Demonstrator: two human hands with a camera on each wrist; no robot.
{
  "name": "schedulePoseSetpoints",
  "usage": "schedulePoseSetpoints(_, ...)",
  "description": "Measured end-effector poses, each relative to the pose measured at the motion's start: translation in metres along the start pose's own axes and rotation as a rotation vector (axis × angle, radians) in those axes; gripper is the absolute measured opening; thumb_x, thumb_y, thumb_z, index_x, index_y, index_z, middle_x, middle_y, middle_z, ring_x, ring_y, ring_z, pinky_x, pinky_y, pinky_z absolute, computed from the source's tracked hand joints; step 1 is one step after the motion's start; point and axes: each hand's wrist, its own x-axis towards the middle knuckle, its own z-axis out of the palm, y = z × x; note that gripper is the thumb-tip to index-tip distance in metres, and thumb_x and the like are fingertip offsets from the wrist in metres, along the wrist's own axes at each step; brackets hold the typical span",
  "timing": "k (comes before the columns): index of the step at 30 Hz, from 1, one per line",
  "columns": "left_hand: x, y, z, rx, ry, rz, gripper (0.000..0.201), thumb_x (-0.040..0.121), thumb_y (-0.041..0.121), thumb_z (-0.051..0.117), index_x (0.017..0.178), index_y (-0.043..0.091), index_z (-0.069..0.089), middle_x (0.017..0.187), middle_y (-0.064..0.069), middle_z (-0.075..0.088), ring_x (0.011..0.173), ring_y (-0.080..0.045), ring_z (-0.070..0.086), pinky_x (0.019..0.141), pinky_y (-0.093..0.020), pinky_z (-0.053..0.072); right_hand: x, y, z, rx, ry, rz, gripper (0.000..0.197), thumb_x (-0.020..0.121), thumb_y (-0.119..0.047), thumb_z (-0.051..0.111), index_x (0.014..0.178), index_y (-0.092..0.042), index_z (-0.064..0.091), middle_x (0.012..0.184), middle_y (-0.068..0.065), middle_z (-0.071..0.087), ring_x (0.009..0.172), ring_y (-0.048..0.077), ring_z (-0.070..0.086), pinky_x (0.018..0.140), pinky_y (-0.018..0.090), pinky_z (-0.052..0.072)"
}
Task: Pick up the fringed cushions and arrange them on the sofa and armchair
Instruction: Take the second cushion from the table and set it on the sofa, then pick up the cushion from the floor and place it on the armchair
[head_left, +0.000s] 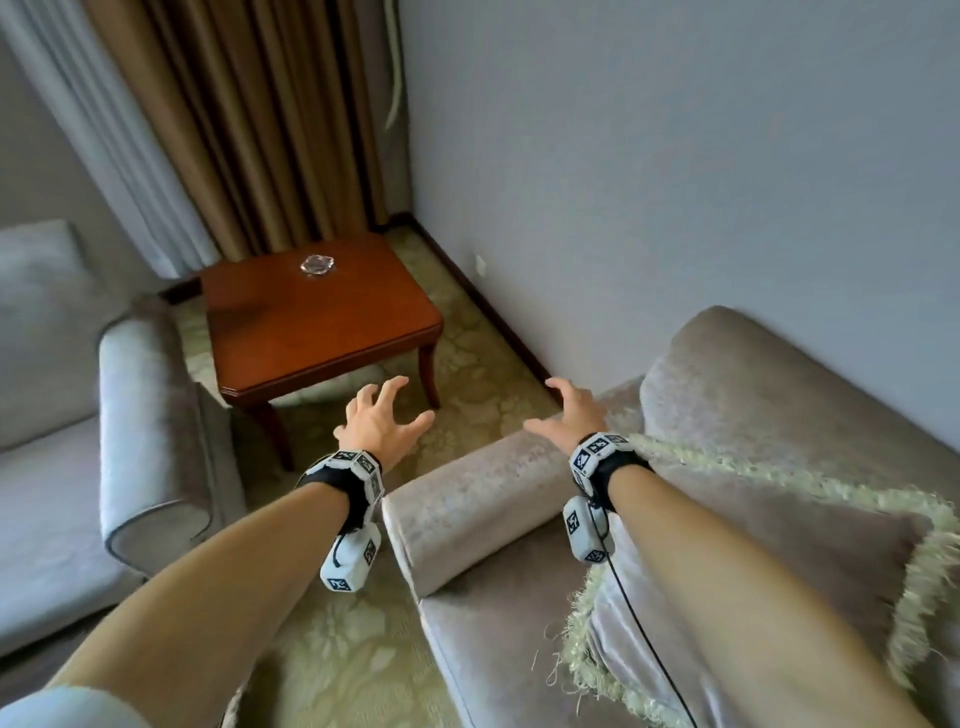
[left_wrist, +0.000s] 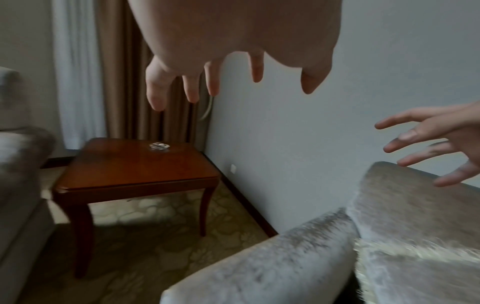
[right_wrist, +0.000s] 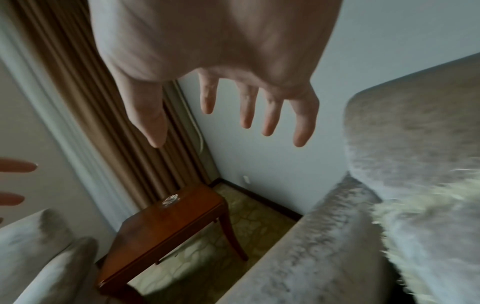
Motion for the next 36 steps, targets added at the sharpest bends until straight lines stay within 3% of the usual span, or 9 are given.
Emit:
schedulePoseSetpoints(7, -0.007, -0.151, -0.078, -0.053, 0.117, -0.177, 0.066, 0.085, 0.066, 0.054, 0.143, 0.044, 0.031, 0.153, -0.006, 0.03, 0.14, -0.028, 0.03, 0.11, -0.056, 0.029, 0.004, -0.131, 0.11, -0.19, -0.117, -0.131, 0.067, 0.079, -0.038, 0.072, 0.138, -0.035, 0.041, 0.14, 0.006, 0.039, 0.126, 0.03, 0.038, 0.1, 0.043, 0.04)
schedulePoseSetpoints(11, -0.018, -0.237, -0.119, -0.109, 0.174, -0.286, 0.073, 0.076, 0.075, 0.047, 0.141, 0.044, 0.031, 0.149, -0.006, 0.035, 0.136, -0.028, 0.035, 0.107, -0.058, 0.034, 0.005, -0.201, 0.172, -0.284, -0.21, -0.236, 0.063, 0.083, -0.041, 0.069, 0.138, -0.035, 0.039, 0.144, 0.004, 0.036, 0.13, 0.029, 0.036, 0.102, 0.047, 0.04)
schedulePoseSetpoints(17, -0.049, -0.337, -0.162, -0.155, 0.317, -0.5, 0.068, 0.08, 0.064, 0.057, 0.141, 0.042, 0.035, 0.146, -0.007, 0.038, 0.136, -0.027, 0.033, 0.105, -0.056, 0.034, 0.002, -0.296, 0.253, -0.413, -0.339, -0.408, 0.064, 0.082, -0.04, 0.068, 0.138, -0.036, 0.039, 0.144, 0.005, 0.036, 0.131, 0.03, 0.035, 0.104, 0.049, 0.039)
schedulePoseSetpoints(25, -0.089, -0.426, -0.195, -0.12, 0.415, -0.853, 0.071, 0.082, 0.063, 0.058, 0.144, 0.038, 0.034, 0.148, -0.006, 0.037, 0.138, -0.027, 0.03, 0.107, -0.055, 0.032, -0.003, -0.405, 0.371, -0.482, -0.544, -0.675, 0.07, 0.082, -0.038, 0.07, 0.143, -0.035, 0.035, 0.144, 0.007, 0.037, 0.132, 0.029, 0.036, 0.104, 0.046, 0.041)
schedulePoseSetpoints(36, -0.079, -0.492, -0.222, -0.131, 0.589, -1.22, 0.067, 0.081, 0.063, 0.059, 0.139, 0.037, 0.038, 0.143, -0.005, 0.039, 0.134, -0.027, 0.033, 0.103, -0.054, 0.032, 0.047, -0.525, 0.504, -0.555, -0.829, -0.918, 0.071, 0.08, -0.034, 0.073, 0.142, -0.03, 0.038, 0.14, 0.014, 0.04, 0.132, 0.035, 0.036, 0.109, 0.041, 0.035)
